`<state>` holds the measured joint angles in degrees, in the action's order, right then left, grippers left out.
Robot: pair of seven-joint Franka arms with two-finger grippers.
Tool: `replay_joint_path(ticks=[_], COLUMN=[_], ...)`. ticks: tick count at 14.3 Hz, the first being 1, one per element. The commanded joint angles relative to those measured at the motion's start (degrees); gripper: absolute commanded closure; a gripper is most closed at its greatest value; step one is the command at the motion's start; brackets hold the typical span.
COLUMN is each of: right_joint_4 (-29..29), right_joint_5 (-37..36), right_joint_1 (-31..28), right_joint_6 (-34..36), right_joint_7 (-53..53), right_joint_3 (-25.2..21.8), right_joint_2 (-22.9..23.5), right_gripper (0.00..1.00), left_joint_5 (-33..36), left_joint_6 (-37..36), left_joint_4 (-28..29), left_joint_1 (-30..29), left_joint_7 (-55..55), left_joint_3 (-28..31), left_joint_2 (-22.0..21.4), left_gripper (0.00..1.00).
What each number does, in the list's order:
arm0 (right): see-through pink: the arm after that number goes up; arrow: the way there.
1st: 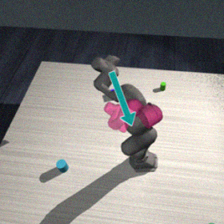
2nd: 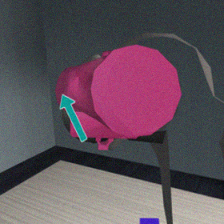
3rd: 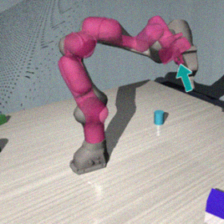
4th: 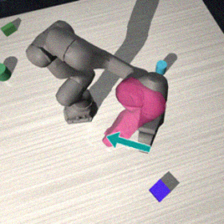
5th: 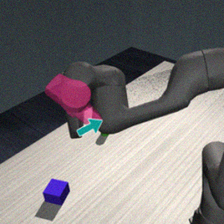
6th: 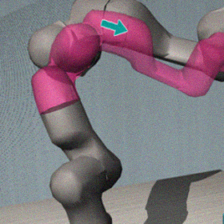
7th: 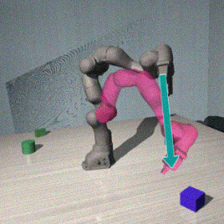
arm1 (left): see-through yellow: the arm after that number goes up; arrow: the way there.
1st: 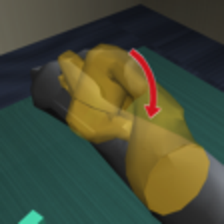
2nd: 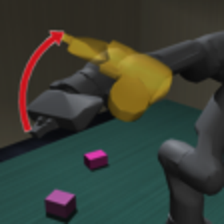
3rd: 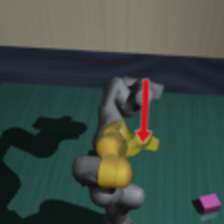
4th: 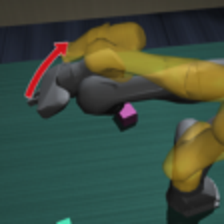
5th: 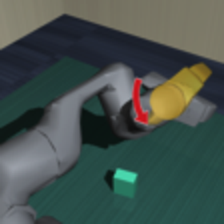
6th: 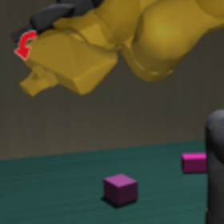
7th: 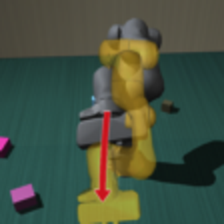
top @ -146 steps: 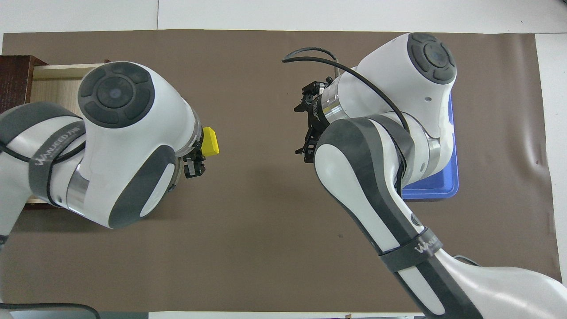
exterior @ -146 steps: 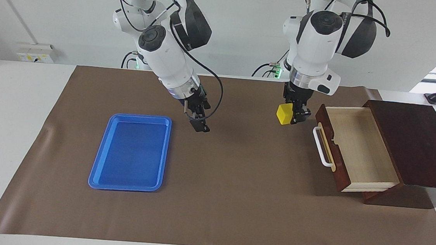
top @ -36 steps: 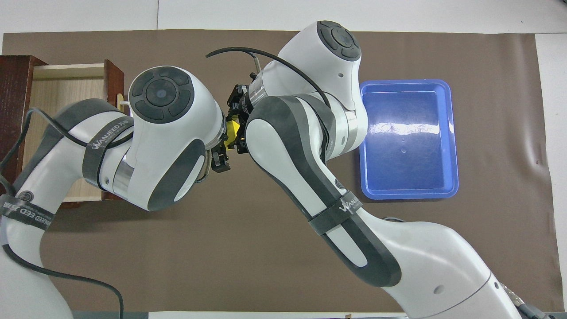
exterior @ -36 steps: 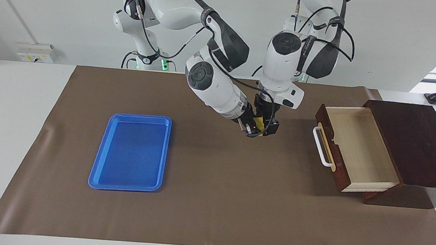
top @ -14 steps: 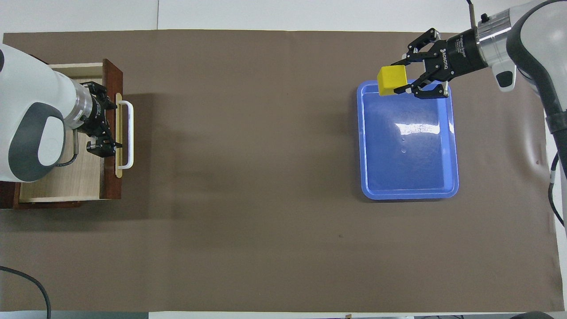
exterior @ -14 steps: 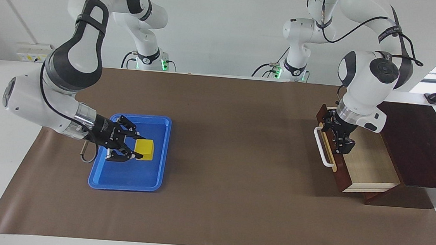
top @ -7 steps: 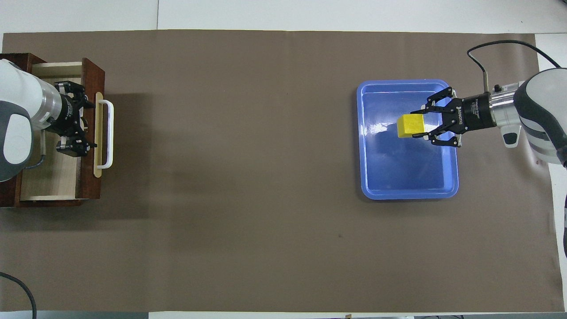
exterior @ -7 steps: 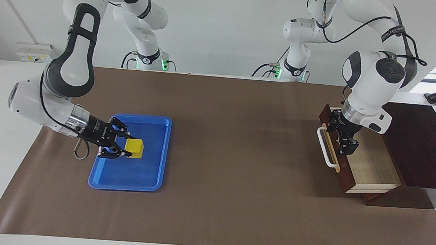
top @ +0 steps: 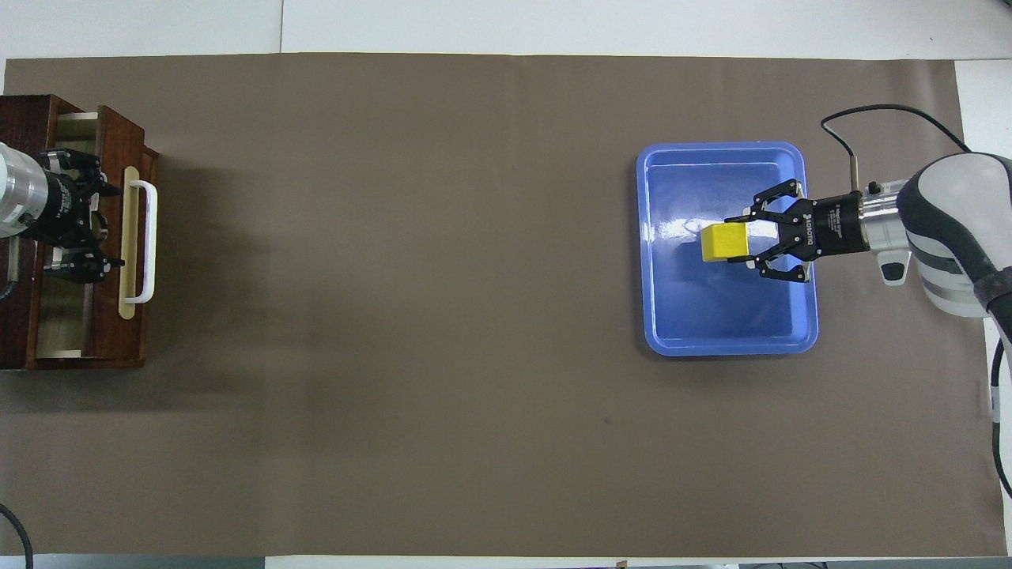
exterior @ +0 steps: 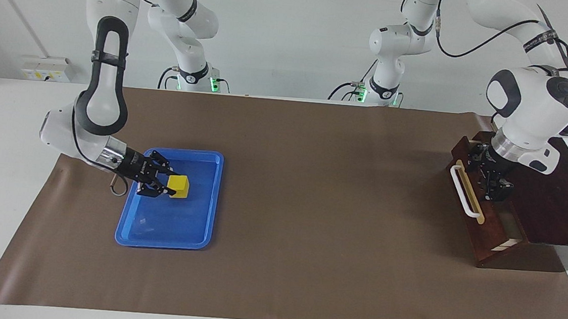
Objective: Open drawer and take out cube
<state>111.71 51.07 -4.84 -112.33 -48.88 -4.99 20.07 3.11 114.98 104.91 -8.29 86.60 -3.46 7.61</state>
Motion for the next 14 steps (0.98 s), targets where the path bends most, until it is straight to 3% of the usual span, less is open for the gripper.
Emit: replay_joint_path(ticks=[1,9,12,14], right_joint_4=[1.5,2.6,3.1,4.4], right_joint_5=[1.7,1.9,2.0,3.1], right_joint_1=[-0.4,-0.8,-0.9,-0.9], right_joint_6=[-1.1,-2.7,-3.0,-4.1], right_joint_7=[1.9,1.9,1.9,1.9], right_joint_3=[0.4,0.4,0.4,0.4], right_joint_2=[-0.9,-0.2,-0.2,-0.5], right_gripper=[1.0,1.0,1.0,1.0], left_joint_5=[0.9,0.9,0.9,0.5], left_joint_6=[1.7,2.0,-4.3,-7.8], left_joint_4=[2.5,2.2,-1.4,-2.3], left_joint_1=[-2.3,-4.9,-3.7,-3.2], left_joint_7=[-2.7,-6.2,-12.9,-19.5], left_joint_3=[-0.1,-0.1,-0.2,-0.8], left_joint_2=[-1.3,-1.1,-1.5,-5.3], left_gripper=[0.0,0.0,0.0,0.0])
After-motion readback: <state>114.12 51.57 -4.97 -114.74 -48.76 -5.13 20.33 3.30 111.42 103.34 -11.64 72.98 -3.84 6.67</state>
